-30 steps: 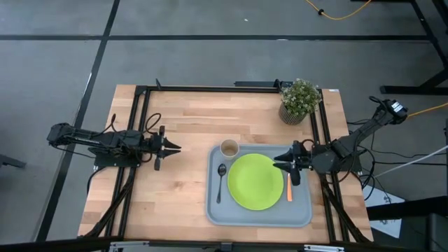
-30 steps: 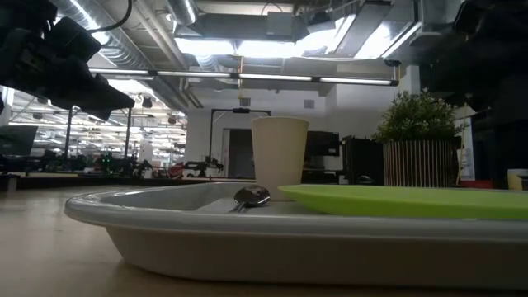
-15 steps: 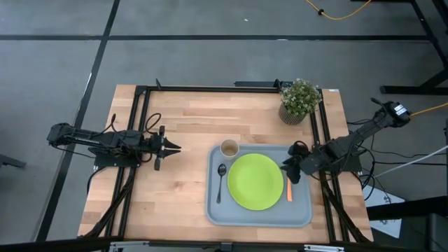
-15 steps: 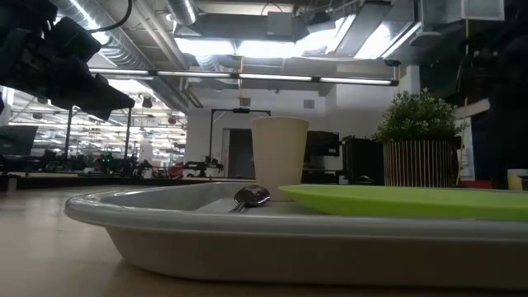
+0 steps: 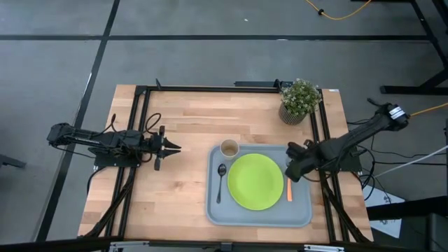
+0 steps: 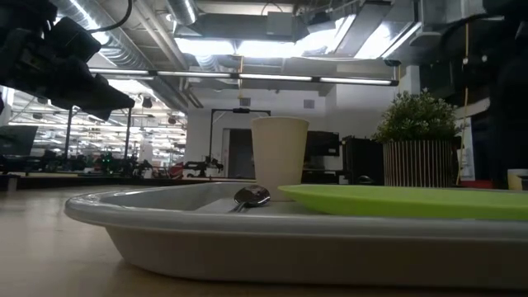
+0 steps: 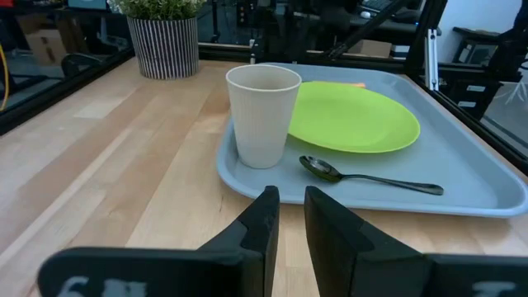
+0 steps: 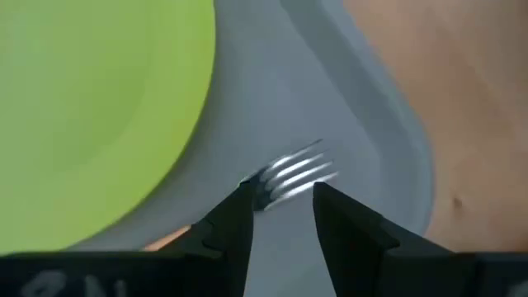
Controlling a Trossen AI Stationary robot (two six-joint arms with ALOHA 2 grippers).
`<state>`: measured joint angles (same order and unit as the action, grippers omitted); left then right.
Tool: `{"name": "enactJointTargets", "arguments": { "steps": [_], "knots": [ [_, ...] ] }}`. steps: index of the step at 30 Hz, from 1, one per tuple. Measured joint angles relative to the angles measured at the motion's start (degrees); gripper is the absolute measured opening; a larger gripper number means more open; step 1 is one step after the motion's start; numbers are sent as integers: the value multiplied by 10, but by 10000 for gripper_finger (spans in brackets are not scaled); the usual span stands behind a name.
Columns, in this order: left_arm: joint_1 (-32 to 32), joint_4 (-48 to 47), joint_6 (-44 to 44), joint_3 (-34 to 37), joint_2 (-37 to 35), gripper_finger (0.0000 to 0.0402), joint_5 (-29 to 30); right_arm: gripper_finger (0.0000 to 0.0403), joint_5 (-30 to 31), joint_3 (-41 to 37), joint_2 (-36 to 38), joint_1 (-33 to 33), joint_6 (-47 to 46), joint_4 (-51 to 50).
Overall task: Pick and place plate/cup/fork/spoon on tray
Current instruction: Adjust the orange fork on the gray tray
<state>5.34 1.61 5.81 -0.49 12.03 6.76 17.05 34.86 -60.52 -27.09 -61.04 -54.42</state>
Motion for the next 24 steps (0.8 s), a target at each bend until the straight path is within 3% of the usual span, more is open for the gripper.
{"name": "enactJointTargets", "arguments": {
  "steps": [5, 14, 24],
  "knots": [
    [0, 0, 0, 0, 0, 53, 0, 131, -8, -2, -66, -1, -50, 13],
    [0, 1, 0, 0, 0, 53, 0, 123, -36, -2, -116, -33, -113, 56],
    [0, 1, 0, 0, 0, 53, 0, 36, -37, 10, -145, -55, -152, 55]
  ]
}}
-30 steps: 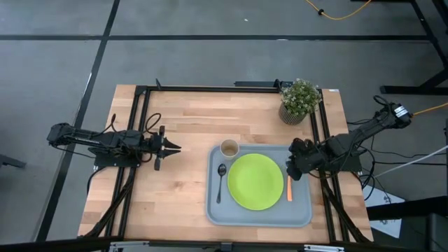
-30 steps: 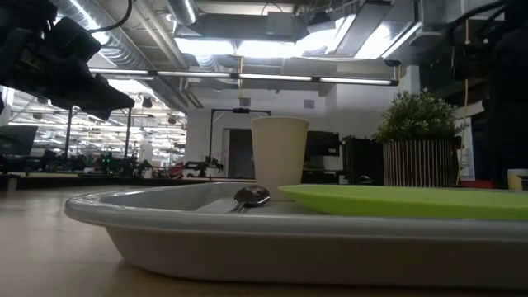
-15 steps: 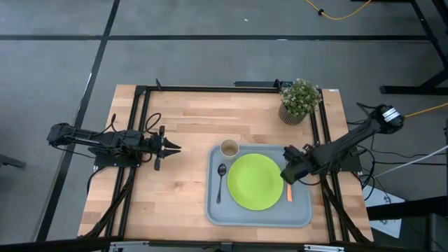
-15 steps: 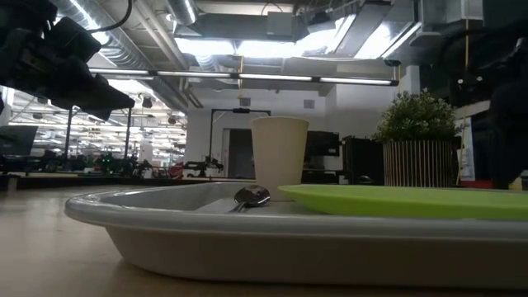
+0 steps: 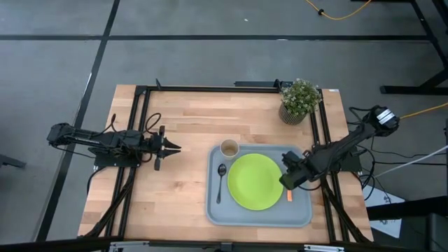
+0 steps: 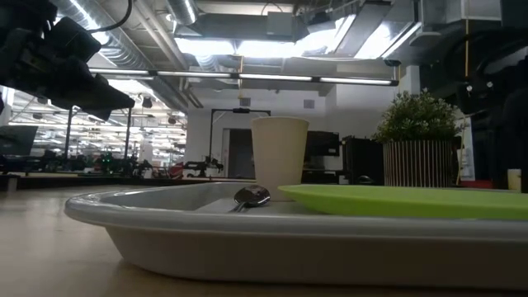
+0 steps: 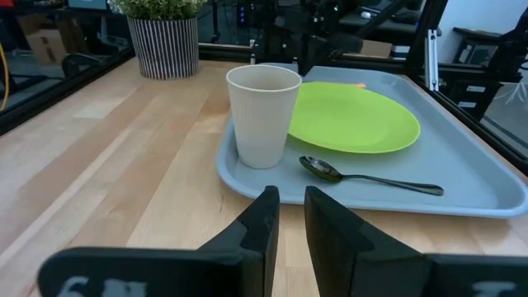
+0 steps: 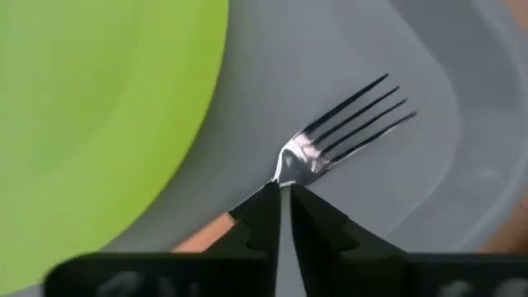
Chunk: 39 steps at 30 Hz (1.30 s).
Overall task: Pick and place plate/cup/fork/spoon on tray
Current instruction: Adjust the orange fork on the gray tray
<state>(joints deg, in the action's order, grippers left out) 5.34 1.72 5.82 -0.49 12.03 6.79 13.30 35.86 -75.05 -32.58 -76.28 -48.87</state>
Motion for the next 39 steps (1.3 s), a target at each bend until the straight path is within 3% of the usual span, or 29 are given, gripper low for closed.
{"name": "enactJointTargets", "arguments": {
  "steps": [4, 39],
  "knots": [
    [0, 0, 0, 0, 0, 53, 0, 6, -13, 0, -18, 0, 1, 10],
    [0, 0, 0, 0, 0, 53, 0, 1, -58, 17, -41, -26, -15, 62]
  ]
}}
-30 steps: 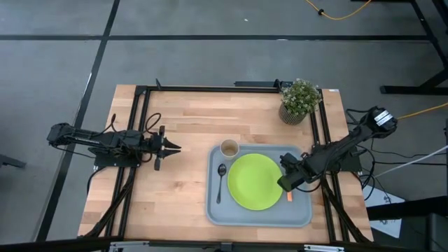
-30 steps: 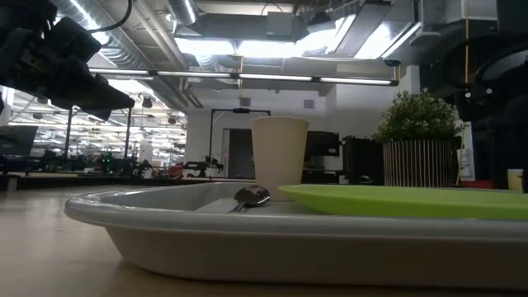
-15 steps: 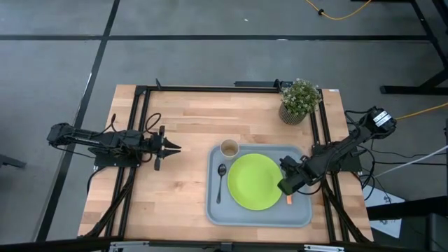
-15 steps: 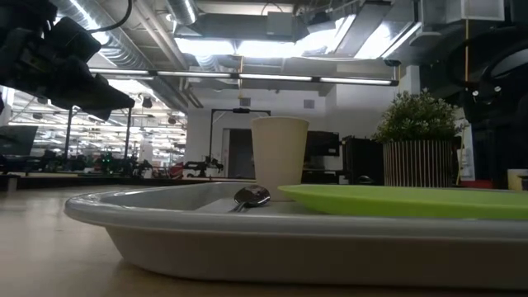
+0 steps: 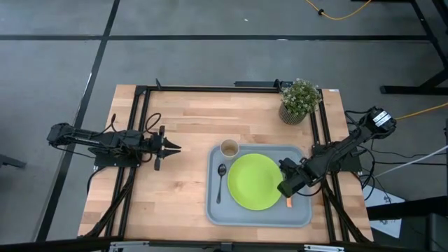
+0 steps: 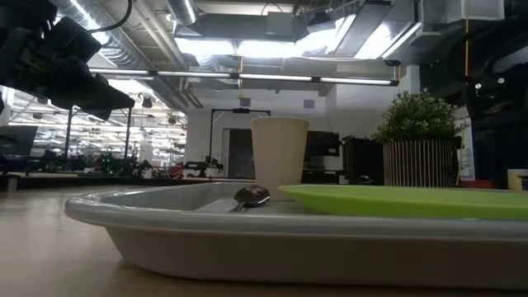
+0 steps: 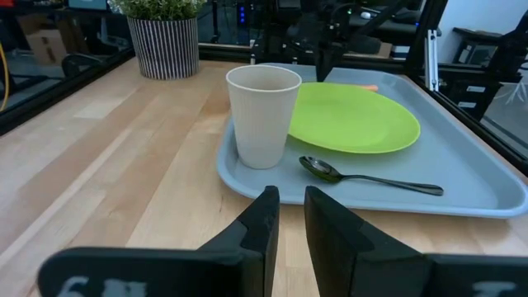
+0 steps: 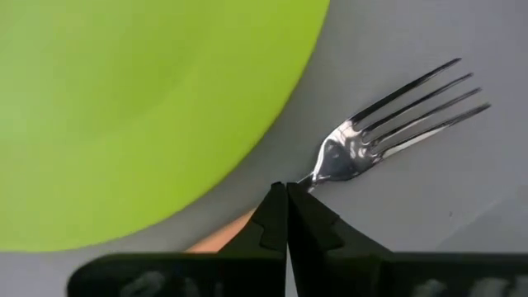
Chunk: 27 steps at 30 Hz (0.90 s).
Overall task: Pick and place plate/cup/fork/spoon on tray
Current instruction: Adjust the orange fork on the gray tray, then return to Home Position
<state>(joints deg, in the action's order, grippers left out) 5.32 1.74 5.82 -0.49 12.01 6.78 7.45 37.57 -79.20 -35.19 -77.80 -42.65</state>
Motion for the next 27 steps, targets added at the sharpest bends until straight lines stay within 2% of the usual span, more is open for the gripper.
{"name": "enactJointTargets", "arguments": {
  "steps": [8, 12, 17, 19, 21, 24, 26, 27],
  "knots": [
    [0, 0, 0, 0, 0, 53, 0, 4, 2, 38, 0, -13, -29, -69],
    [0, 0, 0, 0, 0, 53, 0, 13, 3, 58, 7, -16, -27, -71],
    [0, 0, 0, 0, 0, 53, 0, 16, 3, 71, 76, -11, -11, -75],
    [0, 0, 0, 0, 0, 53, 0, 17, 4, 72, 119, -3, 28, -80],
    [0, 0, 0, 0, 0, 53, 0, 18, 40, 68, 153, -4, 58, -69],
    [0, 0, 0, 0, 0, 53, 0, 18, 127, 60, 182, -7, 252, -10],
    [0, 0, 0, 0, 0, 53, 0, 18, 140, 52, 192, 1, 387, 65],
    [0, 0, 0, 0, 0, 53, 0, 18, 126, 43, 196, 11, 444, 101]
  ]
}}
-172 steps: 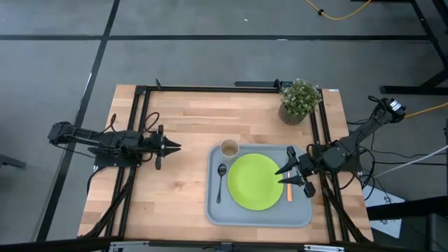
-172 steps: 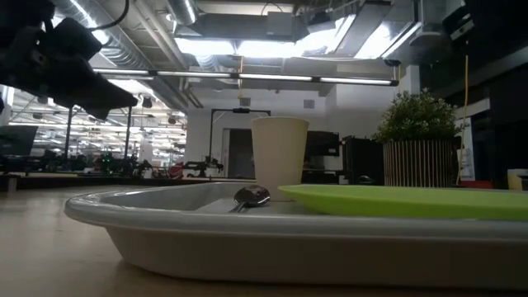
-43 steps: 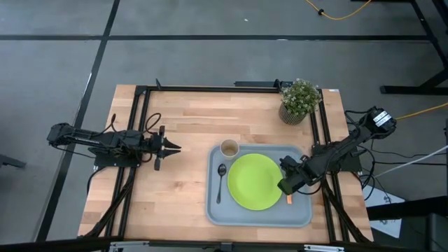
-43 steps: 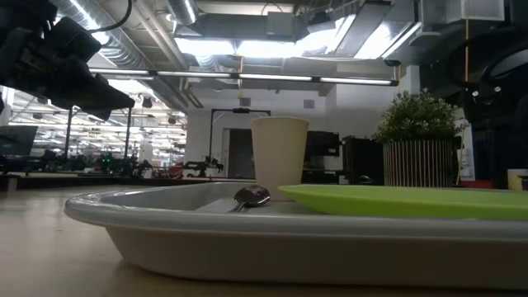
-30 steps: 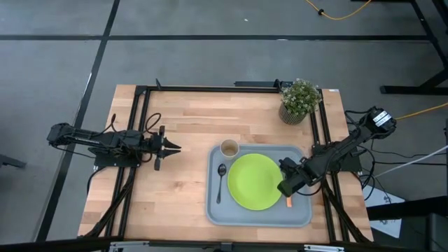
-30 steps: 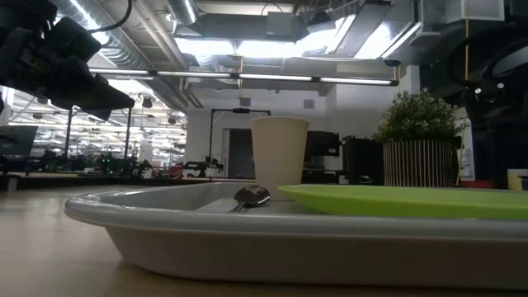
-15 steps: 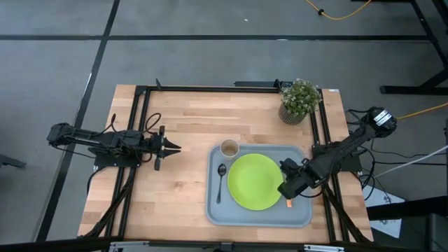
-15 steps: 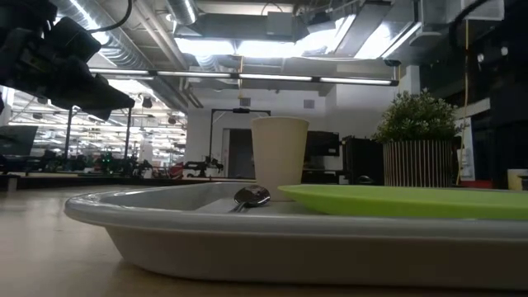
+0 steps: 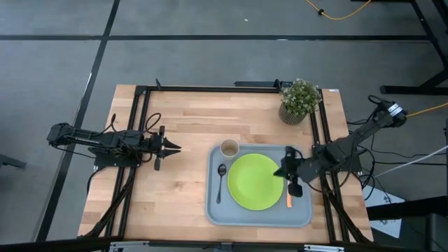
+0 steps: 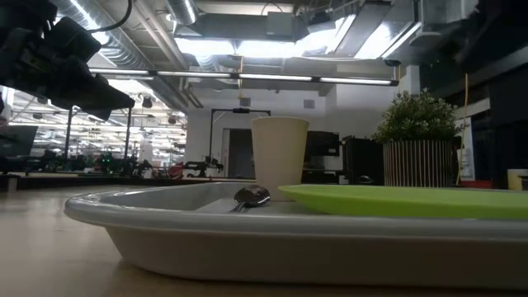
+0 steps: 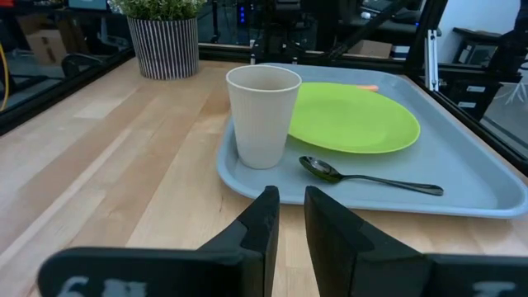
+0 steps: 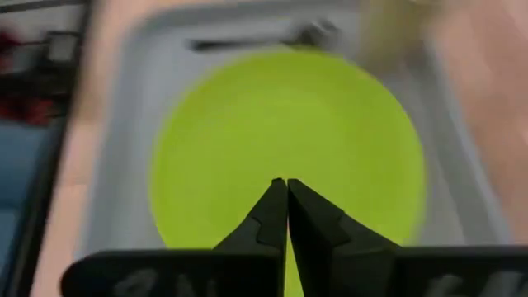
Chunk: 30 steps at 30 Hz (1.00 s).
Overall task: Pick and place plate/cup/fork/spoon on tray
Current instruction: Return to Home Position
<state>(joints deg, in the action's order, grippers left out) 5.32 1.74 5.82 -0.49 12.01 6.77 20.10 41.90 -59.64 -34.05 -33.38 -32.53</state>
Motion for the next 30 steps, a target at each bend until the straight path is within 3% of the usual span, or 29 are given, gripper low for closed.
{"name": "enactJointTargets", "arguments": {
  "steps": [5, 8, 11, 16, 30],
  "knots": [
    [0, 0, 0, 0, 0, 53, 0, 18, -231, -101, 24, 65, 165, 234],
    [0, 0, 0, 0, 0, 53, 0, 18, -311, -186, 36, 97, 193, 383],
    [0, 0, 0, 0, 0, 53, 0, 19, -330, -257, 47, 125, 203, 500],
    [0, 2, 0, 0, 0, 53, 0, 19, -332, -314, 57, 155, 217, 595],
    [0, 4, 0, 0, 0, 53, 0, 19, -327, -415, 150, 268, 237, 657]
  ]
}}
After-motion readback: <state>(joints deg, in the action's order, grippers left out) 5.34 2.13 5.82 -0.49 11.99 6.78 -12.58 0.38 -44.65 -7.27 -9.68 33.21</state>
